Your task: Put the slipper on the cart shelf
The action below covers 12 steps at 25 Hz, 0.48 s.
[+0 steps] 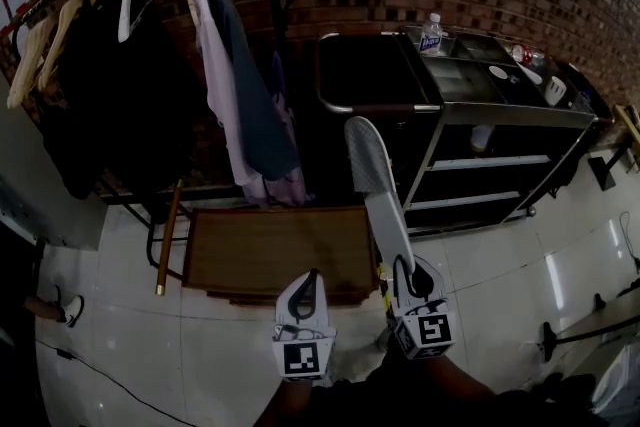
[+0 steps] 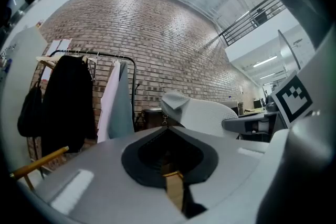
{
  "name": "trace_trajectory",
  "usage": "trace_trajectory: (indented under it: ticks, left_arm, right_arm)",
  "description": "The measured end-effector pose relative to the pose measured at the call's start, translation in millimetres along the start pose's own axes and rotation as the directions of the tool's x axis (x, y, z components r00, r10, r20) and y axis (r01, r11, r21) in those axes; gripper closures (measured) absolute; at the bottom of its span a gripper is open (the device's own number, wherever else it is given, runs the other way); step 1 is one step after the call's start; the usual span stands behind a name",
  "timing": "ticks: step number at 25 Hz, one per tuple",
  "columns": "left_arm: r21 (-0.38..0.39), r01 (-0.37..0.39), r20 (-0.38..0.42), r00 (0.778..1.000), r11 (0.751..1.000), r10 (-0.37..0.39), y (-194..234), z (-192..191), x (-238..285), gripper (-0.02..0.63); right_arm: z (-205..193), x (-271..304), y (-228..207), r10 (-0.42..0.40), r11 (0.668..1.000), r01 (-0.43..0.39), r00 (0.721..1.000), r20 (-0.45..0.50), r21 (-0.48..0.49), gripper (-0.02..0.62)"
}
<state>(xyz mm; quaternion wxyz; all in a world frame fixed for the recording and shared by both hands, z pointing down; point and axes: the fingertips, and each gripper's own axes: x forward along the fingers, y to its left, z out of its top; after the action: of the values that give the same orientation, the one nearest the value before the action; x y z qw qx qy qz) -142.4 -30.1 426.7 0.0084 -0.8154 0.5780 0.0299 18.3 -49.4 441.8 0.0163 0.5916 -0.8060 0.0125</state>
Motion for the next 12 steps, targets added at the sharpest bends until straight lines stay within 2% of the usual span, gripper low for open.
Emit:
trace_trajectory:
  ticks: [7,12]
  left_arm:
    - [-0.013,0.057,-0.022,0.998,0.998,-0.057,-29,-12,29,0.591]
    - [-0.009,0.1,-0.051,0.994,0.995,-0.1,-52,-15,63,0.591]
  right_arm:
    - [-19,-18,-58,-0.104,0.995,0.103,0.994,-0.044,-0.013,0.548]
    - [-46,-32,-109,-0.186,0.982,0.187,0.976,-0.111,0.0,0.549]
